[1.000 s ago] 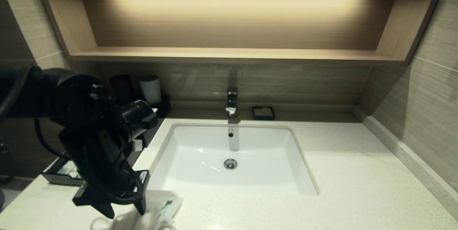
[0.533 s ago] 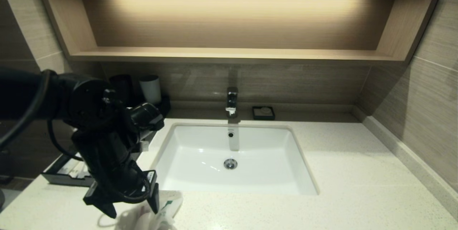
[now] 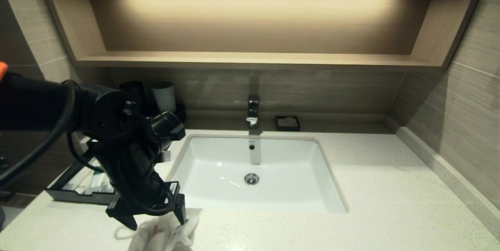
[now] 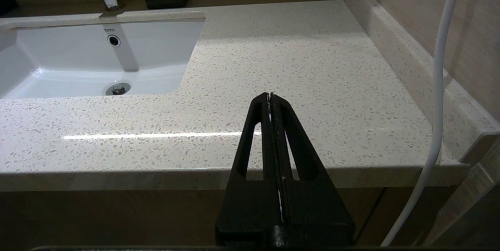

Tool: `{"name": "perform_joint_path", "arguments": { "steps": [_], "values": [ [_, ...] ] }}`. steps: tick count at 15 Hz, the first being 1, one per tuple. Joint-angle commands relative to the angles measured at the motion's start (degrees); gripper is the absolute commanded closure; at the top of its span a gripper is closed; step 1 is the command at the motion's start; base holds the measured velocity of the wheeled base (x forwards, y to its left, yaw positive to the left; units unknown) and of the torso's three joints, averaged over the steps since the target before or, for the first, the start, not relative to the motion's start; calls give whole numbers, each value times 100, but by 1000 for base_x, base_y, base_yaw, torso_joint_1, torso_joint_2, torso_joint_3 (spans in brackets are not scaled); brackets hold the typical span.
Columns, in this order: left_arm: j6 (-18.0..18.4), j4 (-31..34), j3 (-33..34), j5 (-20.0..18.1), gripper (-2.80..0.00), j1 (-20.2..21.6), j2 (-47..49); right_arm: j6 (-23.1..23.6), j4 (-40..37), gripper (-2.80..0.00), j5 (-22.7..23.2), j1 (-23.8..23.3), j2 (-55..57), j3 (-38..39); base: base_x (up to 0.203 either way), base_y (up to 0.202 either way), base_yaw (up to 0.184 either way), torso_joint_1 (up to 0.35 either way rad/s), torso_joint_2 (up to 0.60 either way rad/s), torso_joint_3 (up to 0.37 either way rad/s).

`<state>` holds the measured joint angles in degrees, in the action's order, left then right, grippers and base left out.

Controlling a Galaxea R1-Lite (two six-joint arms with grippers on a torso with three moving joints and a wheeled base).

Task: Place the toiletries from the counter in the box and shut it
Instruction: Pick up the bathroom toiletry

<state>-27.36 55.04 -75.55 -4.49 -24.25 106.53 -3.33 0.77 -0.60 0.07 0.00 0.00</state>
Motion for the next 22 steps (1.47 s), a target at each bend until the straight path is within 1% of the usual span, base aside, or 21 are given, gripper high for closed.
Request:
{"name": "perform_joint_path", "arguments": {
  "steps": [1,4,5,6,7,8,10,12,13,15,16,22],
  "values": [
    [-15,33,-4,-85,-280,-1,41,-1,2,0,-2,-7,0,0,0,0,0,0,0,0],
    [4,169,-55,-130,-280,-1,117,-1,2,0,-2,1,0,0,0,0,0,0,0,0],
    [3,353,-164,-129,-280,4,185,-1,2,0,-2,-3,0,0,0,0,0,0,0,0],
    [9,726,-338,-125,-280,6,311,-1,2,0,-2,-3,0,0,0,0,0,0,0,0],
    [11,938,-405,-116,-280,13,385,-1,2,0,-2,1,0,0,0,0,0,0,0,0],
    [20,944,-375,-106,-280,38,386,-1,2,0,-2,1,0,0,0,0,0,0,0,0],
    [29,900,-385,-111,-280,113,473,-1,2,0,-2,1,0,0,0,0,0,0,0,0],
    [37,650,-393,-122,-280,159,598,-1,2,0,-2,1,2,0,0,0,0,0,0,0],
    [79,475,-383,-123,-280,214,656,-1,2,0,-2,1,0,0,0,0,0,0,0,0],
    [317,265,-405,-142,-280,285,813,-1,2,0,-2,1,9,0,0,0,0,0,0,0],
    [358,182,-465,-151,-280,296,903,-1,2,0,-2,1,0,0,0,0,0,0,0,0],
    [372,156,-505,-281,-280,298,1115,-1,2,0,-2,1,0,0,0,0,0,0,0,0]
  ]
}}
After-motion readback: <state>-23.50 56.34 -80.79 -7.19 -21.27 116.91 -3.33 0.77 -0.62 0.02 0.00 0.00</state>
